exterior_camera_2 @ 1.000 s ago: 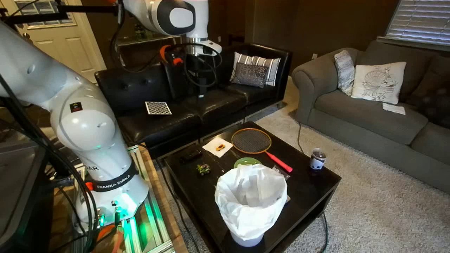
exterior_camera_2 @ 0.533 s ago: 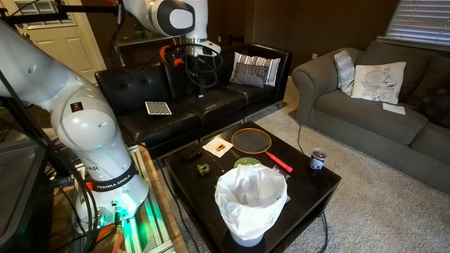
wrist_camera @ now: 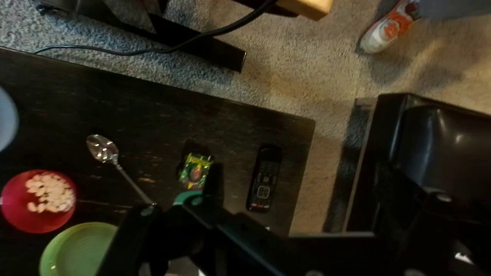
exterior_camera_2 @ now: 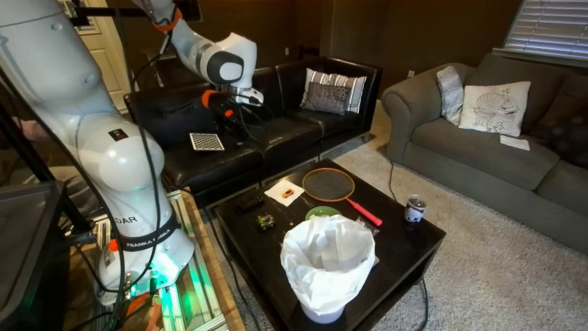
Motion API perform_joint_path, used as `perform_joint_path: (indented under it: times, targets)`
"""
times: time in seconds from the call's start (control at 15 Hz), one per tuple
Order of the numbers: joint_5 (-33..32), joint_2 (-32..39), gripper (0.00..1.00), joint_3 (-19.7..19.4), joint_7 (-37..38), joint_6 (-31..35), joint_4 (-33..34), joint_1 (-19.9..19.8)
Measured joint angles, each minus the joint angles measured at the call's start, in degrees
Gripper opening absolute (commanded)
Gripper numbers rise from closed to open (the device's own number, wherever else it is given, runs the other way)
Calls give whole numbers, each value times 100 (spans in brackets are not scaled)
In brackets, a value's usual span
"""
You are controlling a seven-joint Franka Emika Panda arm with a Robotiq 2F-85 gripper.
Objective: Turn the toy car upside down
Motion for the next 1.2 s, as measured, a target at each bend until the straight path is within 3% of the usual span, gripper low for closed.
perform_joint_path:
  times: [0.27, 0.73, 0.87, 1.2]
  targets:
    - [161, 1043, 100, 138, -417, 126, 425, 123]
    - [145, 1211, 100, 158, -442, 201, 532, 87]
    - [148, 1550, 100, 213, -399, 596, 552, 88]
    - [141, 3242, 100, 374, -389, 1660, 1045, 112]
